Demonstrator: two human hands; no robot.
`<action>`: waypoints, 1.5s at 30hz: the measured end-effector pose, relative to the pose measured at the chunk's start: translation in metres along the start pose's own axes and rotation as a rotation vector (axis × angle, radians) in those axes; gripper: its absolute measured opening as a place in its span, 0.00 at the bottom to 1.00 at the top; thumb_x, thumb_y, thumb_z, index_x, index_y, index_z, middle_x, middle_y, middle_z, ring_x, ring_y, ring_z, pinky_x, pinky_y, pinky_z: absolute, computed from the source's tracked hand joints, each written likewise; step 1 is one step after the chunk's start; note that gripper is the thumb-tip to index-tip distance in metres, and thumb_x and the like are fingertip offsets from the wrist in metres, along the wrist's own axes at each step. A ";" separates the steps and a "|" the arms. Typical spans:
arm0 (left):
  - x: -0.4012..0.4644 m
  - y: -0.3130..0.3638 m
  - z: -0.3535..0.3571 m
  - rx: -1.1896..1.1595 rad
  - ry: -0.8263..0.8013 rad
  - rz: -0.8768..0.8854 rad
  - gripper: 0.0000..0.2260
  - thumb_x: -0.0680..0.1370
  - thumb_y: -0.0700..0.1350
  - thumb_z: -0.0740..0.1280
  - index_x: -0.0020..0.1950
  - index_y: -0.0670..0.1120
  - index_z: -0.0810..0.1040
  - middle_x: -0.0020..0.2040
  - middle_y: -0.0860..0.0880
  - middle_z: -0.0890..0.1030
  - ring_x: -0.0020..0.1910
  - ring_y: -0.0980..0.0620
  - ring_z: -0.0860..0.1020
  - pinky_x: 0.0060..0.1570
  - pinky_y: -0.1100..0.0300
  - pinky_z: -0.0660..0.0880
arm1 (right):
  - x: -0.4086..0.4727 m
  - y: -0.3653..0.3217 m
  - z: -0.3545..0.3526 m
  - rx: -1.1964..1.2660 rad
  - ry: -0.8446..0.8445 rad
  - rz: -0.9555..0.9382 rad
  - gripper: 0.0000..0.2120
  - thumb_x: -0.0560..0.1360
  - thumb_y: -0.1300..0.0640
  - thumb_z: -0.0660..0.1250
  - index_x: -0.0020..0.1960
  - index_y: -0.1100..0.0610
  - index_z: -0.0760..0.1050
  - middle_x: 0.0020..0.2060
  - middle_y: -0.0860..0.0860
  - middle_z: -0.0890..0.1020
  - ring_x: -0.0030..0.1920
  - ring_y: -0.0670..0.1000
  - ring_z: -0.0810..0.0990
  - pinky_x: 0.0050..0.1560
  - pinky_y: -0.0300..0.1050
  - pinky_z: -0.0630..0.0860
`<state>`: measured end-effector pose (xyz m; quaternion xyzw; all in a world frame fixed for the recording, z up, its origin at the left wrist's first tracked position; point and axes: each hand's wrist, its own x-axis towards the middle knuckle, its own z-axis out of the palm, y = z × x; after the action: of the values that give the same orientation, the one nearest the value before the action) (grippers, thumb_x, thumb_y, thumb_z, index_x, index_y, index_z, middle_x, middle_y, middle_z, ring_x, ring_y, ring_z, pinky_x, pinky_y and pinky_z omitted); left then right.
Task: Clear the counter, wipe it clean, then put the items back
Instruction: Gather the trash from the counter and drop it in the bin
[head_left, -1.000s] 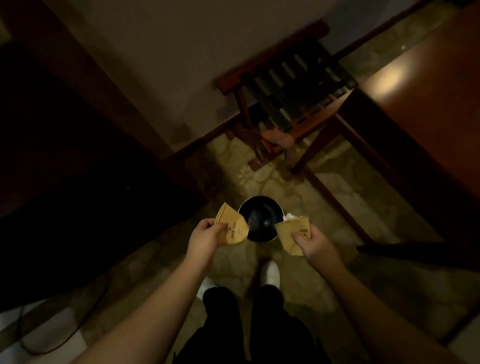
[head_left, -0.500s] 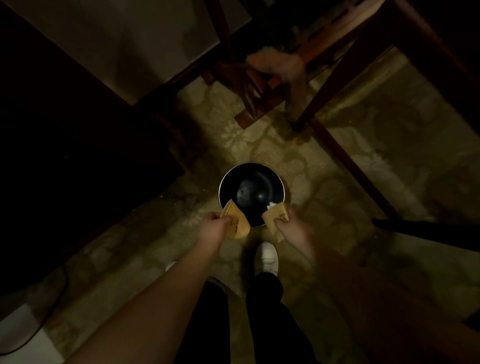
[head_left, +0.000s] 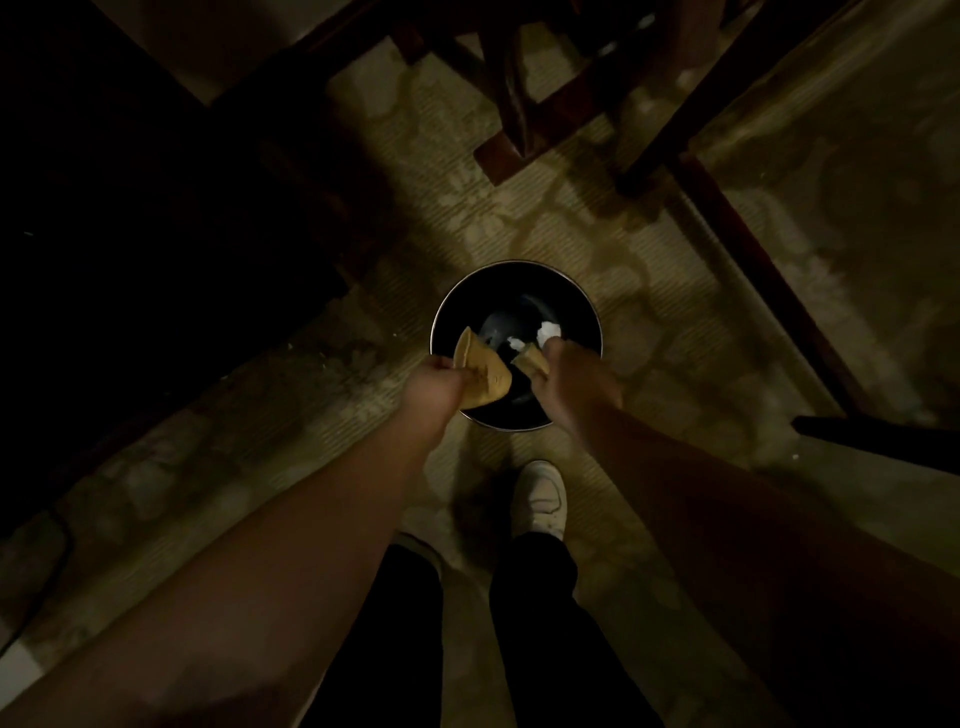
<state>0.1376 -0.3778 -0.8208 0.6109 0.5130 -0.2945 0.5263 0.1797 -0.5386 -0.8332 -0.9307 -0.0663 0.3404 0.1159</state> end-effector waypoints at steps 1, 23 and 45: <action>0.000 -0.001 -0.002 -0.022 -0.002 0.007 0.09 0.74 0.40 0.71 0.49 0.46 0.73 0.43 0.48 0.76 0.39 0.52 0.74 0.40 0.59 0.71 | -0.002 0.000 -0.002 -0.032 -0.024 -0.026 0.19 0.76 0.51 0.64 0.66 0.54 0.68 0.60 0.55 0.76 0.57 0.58 0.76 0.49 0.50 0.75; -0.273 0.063 -0.139 0.289 0.077 0.280 0.06 0.78 0.46 0.66 0.53 0.48 0.76 0.45 0.50 0.78 0.38 0.55 0.75 0.36 0.60 0.70 | -0.183 -0.073 -0.181 0.263 -0.227 0.016 0.08 0.76 0.55 0.63 0.54 0.57 0.75 0.49 0.55 0.81 0.53 0.56 0.78 0.53 0.46 0.73; -0.566 0.066 -0.337 0.091 0.541 0.629 0.09 0.79 0.50 0.66 0.58 0.53 0.77 0.51 0.57 0.77 0.52 0.57 0.76 0.42 0.68 0.70 | -0.378 -0.305 -0.408 -0.080 -0.174 -0.710 0.07 0.79 0.45 0.61 0.53 0.46 0.74 0.42 0.42 0.77 0.39 0.45 0.79 0.33 0.40 0.72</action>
<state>-0.0314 -0.2329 -0.1976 0.8157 0.4076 0.0293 0.4094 0.1441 -0.3907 -0.2170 -0.8211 -0.4080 0.3541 0.1844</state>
